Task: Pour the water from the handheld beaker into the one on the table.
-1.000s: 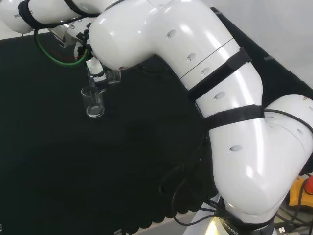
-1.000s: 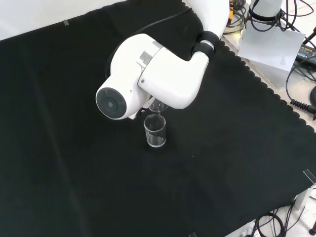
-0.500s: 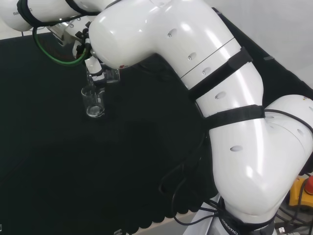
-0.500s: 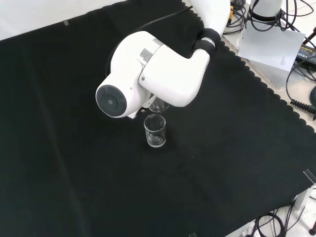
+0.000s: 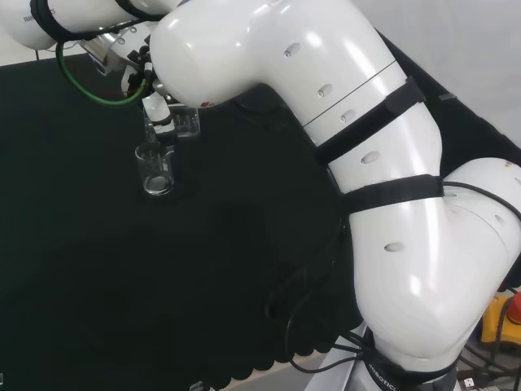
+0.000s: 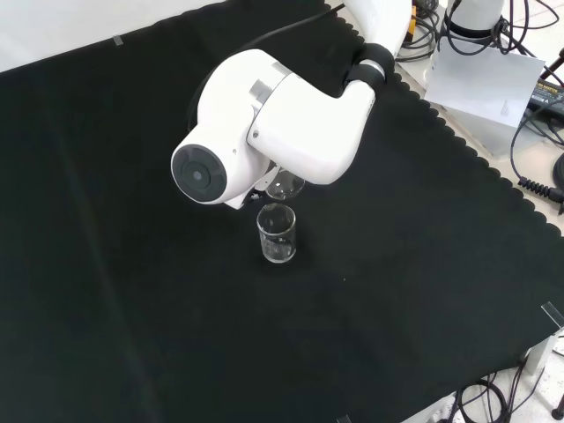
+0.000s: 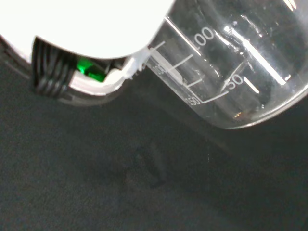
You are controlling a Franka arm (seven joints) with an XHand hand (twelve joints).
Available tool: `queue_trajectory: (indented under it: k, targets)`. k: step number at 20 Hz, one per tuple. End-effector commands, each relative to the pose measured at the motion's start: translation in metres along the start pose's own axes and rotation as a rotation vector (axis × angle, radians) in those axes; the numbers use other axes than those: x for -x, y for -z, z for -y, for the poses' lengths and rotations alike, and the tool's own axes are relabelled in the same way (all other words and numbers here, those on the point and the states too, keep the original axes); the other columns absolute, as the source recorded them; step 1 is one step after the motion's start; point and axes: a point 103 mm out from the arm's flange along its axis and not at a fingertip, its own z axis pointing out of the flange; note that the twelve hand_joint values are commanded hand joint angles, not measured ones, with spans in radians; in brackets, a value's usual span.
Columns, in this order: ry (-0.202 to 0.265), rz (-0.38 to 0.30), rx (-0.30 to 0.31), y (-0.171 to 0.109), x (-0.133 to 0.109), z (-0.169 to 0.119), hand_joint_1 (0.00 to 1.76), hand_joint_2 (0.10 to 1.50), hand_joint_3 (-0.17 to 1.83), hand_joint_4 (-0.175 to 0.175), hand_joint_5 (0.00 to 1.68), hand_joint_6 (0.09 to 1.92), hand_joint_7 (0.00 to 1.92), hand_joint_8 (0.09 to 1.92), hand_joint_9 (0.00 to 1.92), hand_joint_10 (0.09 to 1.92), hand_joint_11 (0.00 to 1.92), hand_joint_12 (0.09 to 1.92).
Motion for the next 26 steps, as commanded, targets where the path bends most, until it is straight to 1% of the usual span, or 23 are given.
queue_trajectory:
  k: [1,9,13,18,26]
  targets:
    - [0.005,0.0,0.003,-0.0012,0.0008,0.0007,1.31,0.63,0.72,-0.175,1.24,0.73,1.29,0.71,1.67,0.09,1.2,0.85]
    - [-0.005,0.021,-0.026,0.0025,-0.0058,-0.0007,1.31,0.63,0.72,-0.175,1.24,0.73,1.29,0.71,1.67,0.09,1.2,0.85]
    - [-0.002,0.019,-0.018,0.0004,-0.0034,0.0001,1.31,0.63,0.72,-0.175,1.24,0.74,1.29,0.71,1.67,0.09,1.2,0.84]
    - [-0.006,0.024,-0.025,0.0036,-0.0058,-0.0001,1.31,0.63,0.72,-0.175,1.24,0.74,1.29,0.71,1.67,0.09,1.2,0.84]
    - [0.001,-0.007,0.013,0.0016,-0.002,0.0007,1.31,0.63,0.72,-0.175,1.24,0.74,1.29,0.71,1.67,0.09,1.2,0.84]
